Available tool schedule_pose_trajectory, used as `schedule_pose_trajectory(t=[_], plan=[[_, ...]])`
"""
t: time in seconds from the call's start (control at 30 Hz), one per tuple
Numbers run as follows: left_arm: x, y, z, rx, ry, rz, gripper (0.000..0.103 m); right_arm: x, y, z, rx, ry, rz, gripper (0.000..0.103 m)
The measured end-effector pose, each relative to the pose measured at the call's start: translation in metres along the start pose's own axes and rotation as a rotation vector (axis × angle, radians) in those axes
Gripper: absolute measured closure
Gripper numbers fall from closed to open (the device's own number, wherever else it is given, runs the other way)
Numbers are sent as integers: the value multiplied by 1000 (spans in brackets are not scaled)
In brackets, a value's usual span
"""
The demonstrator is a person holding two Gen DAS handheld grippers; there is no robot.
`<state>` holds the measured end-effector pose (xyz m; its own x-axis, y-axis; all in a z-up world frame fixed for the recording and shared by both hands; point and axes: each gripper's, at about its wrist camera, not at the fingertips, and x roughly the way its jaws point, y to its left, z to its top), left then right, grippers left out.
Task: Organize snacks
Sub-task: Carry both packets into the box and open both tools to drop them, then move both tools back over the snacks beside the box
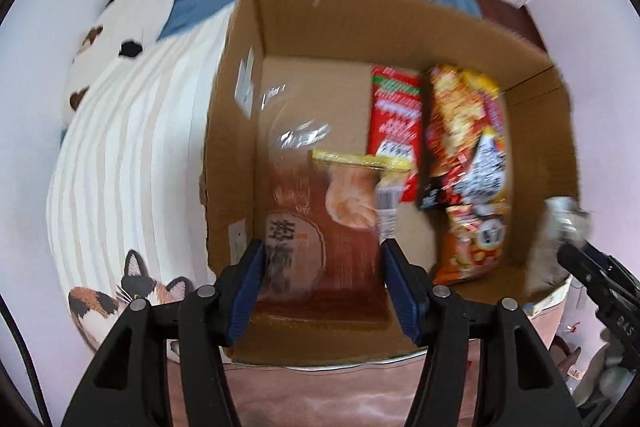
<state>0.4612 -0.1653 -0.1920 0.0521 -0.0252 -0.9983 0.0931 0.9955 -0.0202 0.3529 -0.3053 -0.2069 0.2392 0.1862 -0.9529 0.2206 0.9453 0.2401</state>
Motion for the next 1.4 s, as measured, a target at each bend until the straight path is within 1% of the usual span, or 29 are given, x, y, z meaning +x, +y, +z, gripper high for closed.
schedule_pose_trajectory(t=[0.03,0.07,0.1,0.17,0.23,0.3,0.33,0.4,0.57,0.8,0.97,1.1,1.23,1.4], plan=[[2,0,-1,1,4,-10,42,5,-1,0,-4,12,-18,13],[6,1,0,2,7,-15,30,10,-2,-2,-2,14,-24,11],[9,1,-1,0,6,-21,21,13,-3,-2,1,19,-18,11],[12,-1,-3,-2,-6,-49,19,20,-4,-4,4,39,-18,10],[12,-2,-5,-10,-11,-65,19,24,-6,-5,8,49,-29,8],[12,-3,-8,-26,-19,-92,19,27,-6,-6,9,54,-32,7],[9,-5,-10,-27,-26,-93,18,27,-6,-7,7,54,-38,7],[5,-8,-13,-27,-45,-85,13,26,-5,-8,0,45,-50,7],[-8,-16,-28,-35,-102,-106,13,14,-1,-13,-10,17,-60,7],[-31,-29,-58,-29,-199,-63,13,-13,12,-26,-49,-59,-92,7],[-56,-39,-81,-5,-284,-35,13,-38,24,-43,-95,-128,-119,7],[-79,-44,-99,4,-344,-37,13,-59,33,-60,-127,-195,-151,5],[-100,-49,-118,14,-399,-33,13,-79,39,-76,-140,-242,-145,5],[-120,-53,-140,22,-449,-34,13,-105,46,-96,-150,-295,-127,5]])
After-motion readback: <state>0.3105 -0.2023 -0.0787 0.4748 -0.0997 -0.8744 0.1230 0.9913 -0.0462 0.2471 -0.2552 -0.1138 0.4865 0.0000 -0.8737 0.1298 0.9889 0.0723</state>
